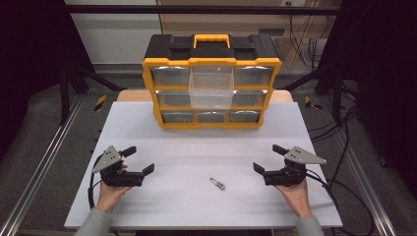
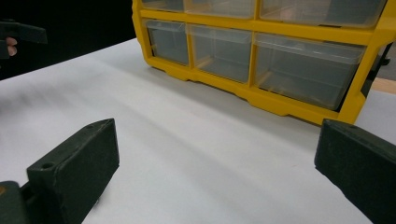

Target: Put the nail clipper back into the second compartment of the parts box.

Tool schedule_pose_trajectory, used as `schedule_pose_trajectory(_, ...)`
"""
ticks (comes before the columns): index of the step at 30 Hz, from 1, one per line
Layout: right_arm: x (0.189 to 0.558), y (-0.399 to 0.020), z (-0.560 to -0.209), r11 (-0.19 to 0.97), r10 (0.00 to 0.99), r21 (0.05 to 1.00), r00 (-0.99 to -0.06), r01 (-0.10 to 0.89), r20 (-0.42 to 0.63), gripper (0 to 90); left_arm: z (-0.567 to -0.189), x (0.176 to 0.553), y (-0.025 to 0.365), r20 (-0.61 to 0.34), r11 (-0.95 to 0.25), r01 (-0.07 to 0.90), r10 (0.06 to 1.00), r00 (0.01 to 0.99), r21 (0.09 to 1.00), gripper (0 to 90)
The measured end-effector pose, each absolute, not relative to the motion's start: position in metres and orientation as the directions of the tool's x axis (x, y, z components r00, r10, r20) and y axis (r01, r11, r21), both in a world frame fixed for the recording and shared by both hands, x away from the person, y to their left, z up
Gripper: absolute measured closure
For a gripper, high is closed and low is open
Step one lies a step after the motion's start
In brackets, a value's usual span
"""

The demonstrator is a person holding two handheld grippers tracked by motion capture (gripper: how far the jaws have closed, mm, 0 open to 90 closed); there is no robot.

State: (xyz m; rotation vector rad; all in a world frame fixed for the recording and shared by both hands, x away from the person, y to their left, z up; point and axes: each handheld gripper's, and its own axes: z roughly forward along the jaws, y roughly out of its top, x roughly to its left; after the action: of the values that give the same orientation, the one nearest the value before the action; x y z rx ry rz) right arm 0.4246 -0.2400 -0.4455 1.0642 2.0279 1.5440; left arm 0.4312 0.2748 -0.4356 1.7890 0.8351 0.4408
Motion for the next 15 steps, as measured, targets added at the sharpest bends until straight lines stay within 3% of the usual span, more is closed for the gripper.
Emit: schedule_pose_trajectory(15, 0.424, -0.22, -0.443, 0.171, 0.734, 0.913, -0.666, 0.371, 0.133, 0.8, -0.437, 0.431, 0.275, -0.099, -0.192, 0.335, 0.721, 0.685, 0.922, 1.7)
